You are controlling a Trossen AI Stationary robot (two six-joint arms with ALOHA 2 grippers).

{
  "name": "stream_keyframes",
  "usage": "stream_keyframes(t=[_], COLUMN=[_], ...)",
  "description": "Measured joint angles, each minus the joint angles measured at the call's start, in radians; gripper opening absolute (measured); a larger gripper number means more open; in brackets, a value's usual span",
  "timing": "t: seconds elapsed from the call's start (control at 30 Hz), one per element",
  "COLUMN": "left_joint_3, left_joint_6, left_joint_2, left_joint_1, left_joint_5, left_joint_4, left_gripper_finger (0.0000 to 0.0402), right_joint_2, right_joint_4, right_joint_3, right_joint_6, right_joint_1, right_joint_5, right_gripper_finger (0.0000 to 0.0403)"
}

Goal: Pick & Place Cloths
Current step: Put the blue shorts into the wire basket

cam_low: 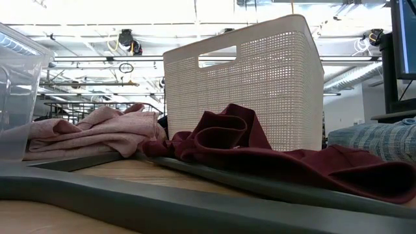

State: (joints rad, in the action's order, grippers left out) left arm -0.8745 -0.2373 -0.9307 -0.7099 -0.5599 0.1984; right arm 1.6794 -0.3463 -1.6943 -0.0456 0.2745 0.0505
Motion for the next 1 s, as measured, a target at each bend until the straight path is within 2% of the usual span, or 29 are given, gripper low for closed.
stream_keyframes(t=[0.17,0.33,0.6,1.0], left_joint_3=[0.0,0.0,0.0,0.0], left_joint_6=[0.066,0.09,0.074,0.011], left_joint_2=[-0.038,-0.104,-0.161,-0.163], left_joint_1=[0.016,0.044,0.091,0.16], left_joint_5=[0.058,0.087,0.289,0.325], left_joint_4=[0.114,0.231,0.334,0.371], left_gripper_finger=[0.0376,0.0386,0.0376,0.0374], right_joint_2=[0.0,0.009,0.01,0.01], right_joint_4=[0.001,0.004,0.051,0.073], right_joint_3=[0.0,0.0,0.0,0.0], right_joint_6=[-0.02,-0.024,-0.095,-0.104], right_joint_1=[-0.002,-0.013,-0.02,-0.018], right_joint_5=[0.002,0.007,0.078,0.08], right_gripper_finger=[0.0,0.0,0.0,0.0])
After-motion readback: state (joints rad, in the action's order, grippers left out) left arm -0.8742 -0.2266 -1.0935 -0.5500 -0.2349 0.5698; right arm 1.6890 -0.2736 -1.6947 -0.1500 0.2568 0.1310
